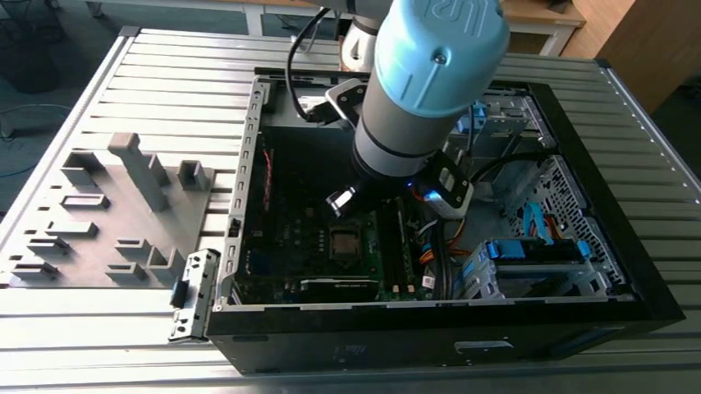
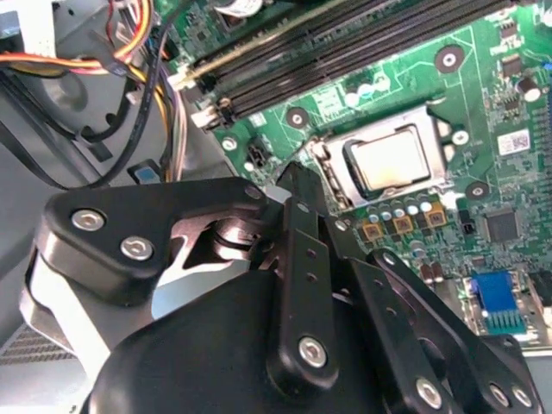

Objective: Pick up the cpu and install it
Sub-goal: 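Close the cpu cover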

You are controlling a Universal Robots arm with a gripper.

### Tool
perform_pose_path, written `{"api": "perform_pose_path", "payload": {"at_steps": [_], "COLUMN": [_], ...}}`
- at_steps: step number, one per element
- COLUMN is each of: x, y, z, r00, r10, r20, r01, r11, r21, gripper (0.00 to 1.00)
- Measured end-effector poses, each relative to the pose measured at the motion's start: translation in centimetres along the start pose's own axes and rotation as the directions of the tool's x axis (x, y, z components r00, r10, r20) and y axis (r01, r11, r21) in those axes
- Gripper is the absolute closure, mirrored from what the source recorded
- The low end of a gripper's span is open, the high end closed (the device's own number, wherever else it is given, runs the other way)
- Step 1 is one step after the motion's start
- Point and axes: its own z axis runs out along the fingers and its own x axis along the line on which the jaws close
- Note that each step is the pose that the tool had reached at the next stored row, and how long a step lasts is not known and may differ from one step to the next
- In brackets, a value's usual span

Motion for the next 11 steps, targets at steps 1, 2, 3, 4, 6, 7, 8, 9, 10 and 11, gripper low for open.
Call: {"api": "perform_pose_path", "payload": {"at_steps": [1, 2, 3, 4, 6, 7, 8, 9, 10, 11], "x": [0.11, 0.16, 0.19, 0.24, 0.37, 0.43, 0.49, 0.52, 0.56, 0.62], "y": [0.02, 0.0, -0.01, -0.06, -0.24, -0.34, -0.41, -0.46, -0.53, -0.61], "z": [-0.01, -0.01, -0.02, -0.03, -0.1, -0.12, -0.15, -0.16, -0.18, -0.21], "r00": [1.0, 1.0, 1.0, 1.0, 1.0, 1.0, 1.0, 1.0, 0.9999, 0.9997], "r10": [0.0, 0.0, 0.0, 0.0, 0.0, 0.0, 0.0, 0.001, 0.001, 0.002], "r20": [0.0, 0.0, -0.0001, -0.0002, -0.0009, -0.0013, -0.003, -0.0076, -0.0152, -0.0238], "r01": [0.0, 0.0, 0.0, 0.0, 0.0, 0.0, 0.0, -0.001, -0.001, -0.001], "r11": [1.0, 1.0, 1.0, 1.0, 1.0, 1.0, 1.0, 0.9999, 0.9997, 0.9994], "r21": [0.0001, 0.0, 0.0001, 0.0003, 0.0012, 0.002, 0.0046, 0.0115, 0.0229, 0.0358], "gripper": [0.89, 0.89, 0.89, 0.89, 0.89, 0.89, 0.89, 0.89, 0.89, 0.89]}}
